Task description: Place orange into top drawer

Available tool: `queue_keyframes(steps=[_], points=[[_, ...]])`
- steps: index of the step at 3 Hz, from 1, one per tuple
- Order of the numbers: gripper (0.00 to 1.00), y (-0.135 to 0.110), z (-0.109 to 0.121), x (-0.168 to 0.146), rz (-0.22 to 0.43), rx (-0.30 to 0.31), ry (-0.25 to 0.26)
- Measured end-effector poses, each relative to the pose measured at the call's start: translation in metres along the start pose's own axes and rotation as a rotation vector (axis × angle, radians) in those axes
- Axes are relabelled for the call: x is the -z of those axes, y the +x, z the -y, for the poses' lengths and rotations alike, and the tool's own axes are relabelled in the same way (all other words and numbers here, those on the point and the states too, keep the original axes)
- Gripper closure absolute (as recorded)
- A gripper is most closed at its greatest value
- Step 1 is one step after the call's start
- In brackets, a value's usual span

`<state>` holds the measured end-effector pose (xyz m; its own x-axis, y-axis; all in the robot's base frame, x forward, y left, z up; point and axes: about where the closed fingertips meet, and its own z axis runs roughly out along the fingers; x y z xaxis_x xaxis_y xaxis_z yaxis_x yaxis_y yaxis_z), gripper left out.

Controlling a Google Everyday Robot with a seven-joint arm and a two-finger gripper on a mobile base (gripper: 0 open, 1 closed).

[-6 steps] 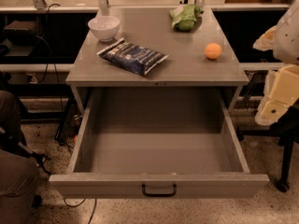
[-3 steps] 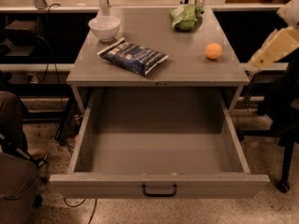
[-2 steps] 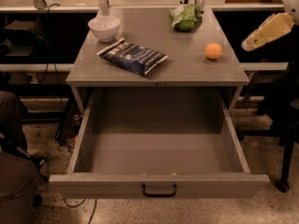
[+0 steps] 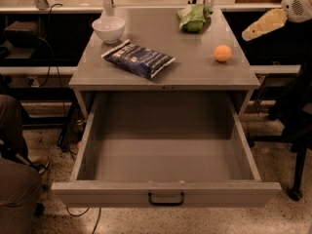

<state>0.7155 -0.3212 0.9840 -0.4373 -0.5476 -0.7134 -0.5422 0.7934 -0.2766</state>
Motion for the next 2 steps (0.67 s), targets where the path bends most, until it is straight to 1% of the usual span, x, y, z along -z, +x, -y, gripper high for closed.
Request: queue_keyframes(steps=[1, 2], points=[[0.0, 0.018, -0.011, -0.023, -0.044, -0.013, -0.014], [0.0, 0.046, -0.033, -0.062, -0.097, -0.062, -0.053]])
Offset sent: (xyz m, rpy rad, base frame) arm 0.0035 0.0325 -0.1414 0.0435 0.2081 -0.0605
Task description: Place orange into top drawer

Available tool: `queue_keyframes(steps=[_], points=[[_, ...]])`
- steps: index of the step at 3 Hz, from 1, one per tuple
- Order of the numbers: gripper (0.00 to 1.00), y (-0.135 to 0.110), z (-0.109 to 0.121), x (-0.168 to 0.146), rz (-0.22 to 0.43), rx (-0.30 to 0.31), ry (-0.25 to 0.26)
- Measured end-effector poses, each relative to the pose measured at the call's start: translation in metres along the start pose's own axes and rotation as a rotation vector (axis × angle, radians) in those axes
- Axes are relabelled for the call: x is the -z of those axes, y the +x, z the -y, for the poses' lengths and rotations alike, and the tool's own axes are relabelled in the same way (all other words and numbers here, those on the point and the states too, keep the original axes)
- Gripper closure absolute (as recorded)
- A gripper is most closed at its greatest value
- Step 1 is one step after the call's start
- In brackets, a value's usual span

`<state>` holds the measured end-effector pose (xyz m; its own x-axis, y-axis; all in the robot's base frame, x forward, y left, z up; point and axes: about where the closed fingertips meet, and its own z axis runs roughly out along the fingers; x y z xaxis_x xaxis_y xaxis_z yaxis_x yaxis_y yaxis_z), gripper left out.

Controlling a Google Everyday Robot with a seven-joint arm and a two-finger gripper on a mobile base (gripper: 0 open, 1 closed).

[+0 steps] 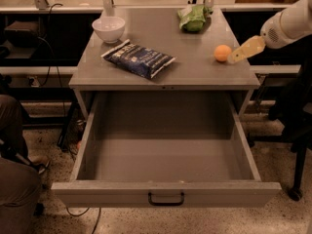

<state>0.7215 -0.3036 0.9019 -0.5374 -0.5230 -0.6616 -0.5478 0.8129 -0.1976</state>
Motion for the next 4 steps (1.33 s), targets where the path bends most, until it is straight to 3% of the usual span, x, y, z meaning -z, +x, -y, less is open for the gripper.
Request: queue_keyframes(steps=[1, 2, 4], points=[[0.0, 0.014, -0.015, -0.032, -0.032, -0.049, -0.026], [0.0, 0.014, -0.021, -0.052, -0.024, -0.109, -0.041], [0.0, -0.008, -0.029, -0.077, 0.045, -0.164, -0.074]])
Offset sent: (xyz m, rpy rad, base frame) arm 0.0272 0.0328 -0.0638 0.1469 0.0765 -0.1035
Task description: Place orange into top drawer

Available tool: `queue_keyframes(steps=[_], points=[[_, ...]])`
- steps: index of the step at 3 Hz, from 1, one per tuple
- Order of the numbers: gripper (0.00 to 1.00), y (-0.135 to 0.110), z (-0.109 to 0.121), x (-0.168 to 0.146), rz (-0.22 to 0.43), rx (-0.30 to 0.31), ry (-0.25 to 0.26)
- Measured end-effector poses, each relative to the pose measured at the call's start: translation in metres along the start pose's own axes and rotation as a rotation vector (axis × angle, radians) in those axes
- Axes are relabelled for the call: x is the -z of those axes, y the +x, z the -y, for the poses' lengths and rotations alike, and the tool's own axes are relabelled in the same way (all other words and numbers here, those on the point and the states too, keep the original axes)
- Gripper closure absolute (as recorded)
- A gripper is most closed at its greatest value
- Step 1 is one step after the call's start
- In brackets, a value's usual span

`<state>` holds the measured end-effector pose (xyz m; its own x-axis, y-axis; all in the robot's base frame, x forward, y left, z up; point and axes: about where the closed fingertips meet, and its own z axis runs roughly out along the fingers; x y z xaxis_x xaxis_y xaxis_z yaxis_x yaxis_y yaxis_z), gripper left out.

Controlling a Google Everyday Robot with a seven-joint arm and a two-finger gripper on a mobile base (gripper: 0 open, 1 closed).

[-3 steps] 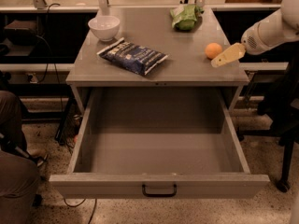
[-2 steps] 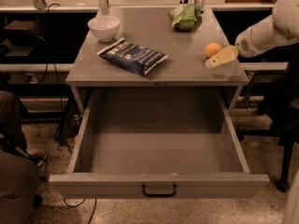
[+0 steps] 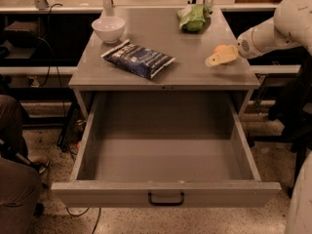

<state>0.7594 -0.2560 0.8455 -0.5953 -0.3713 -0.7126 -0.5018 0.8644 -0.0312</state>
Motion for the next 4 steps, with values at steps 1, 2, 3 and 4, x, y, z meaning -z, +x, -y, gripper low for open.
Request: queue_keyframes(steps=[1, 2, 3, 4], points=[[0.0, -0.011, -0.009, -0.011, 0.034, -0.005, -0.022], [0.25, -0.019, -0.017, -0.02, 0.083, -0.037, -0.076], [0.47, -0.025, -0.021, -0.022, 0.131, -0.078, -0.138], [0.72, -0.027, -0.024, -0.008, 0.184, -0.09, -0.21]])
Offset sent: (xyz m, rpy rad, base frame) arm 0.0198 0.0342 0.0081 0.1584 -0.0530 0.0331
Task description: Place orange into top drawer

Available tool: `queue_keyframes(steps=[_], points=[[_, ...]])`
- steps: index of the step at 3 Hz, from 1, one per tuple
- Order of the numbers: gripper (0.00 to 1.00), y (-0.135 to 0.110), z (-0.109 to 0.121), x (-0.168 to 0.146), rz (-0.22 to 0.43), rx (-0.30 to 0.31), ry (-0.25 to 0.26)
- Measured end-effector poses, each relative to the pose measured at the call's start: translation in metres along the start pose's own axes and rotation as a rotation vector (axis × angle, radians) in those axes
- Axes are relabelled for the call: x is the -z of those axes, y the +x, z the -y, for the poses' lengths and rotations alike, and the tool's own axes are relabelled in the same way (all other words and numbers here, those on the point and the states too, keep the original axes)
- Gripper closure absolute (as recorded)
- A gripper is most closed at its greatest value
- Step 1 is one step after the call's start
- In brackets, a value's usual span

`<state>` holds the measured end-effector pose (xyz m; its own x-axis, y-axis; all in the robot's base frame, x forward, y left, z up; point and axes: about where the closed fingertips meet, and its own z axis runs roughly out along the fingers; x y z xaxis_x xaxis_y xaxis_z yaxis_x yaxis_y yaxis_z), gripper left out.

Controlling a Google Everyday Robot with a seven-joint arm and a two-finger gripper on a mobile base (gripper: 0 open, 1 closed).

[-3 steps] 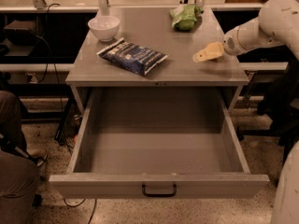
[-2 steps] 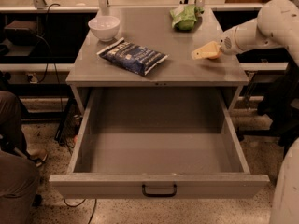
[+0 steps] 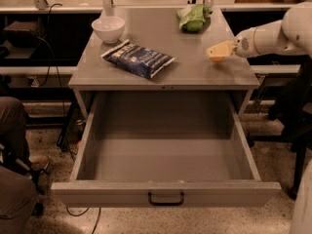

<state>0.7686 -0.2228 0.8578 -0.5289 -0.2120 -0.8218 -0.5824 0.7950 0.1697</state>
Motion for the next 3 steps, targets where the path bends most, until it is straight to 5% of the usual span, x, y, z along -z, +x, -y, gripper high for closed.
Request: queue_keyframes(steps=[1, 2, 3], points=[[0.95, 0.0, -0.005, 0.046, 0.035, 0.014, 0.0], [1.0, 0.01, -0.025, 0.106, -0.006, 0.037, 0.046], [1.0, 0.043, -0.066, 0.132, -0.059, 0.014, -0.005]])
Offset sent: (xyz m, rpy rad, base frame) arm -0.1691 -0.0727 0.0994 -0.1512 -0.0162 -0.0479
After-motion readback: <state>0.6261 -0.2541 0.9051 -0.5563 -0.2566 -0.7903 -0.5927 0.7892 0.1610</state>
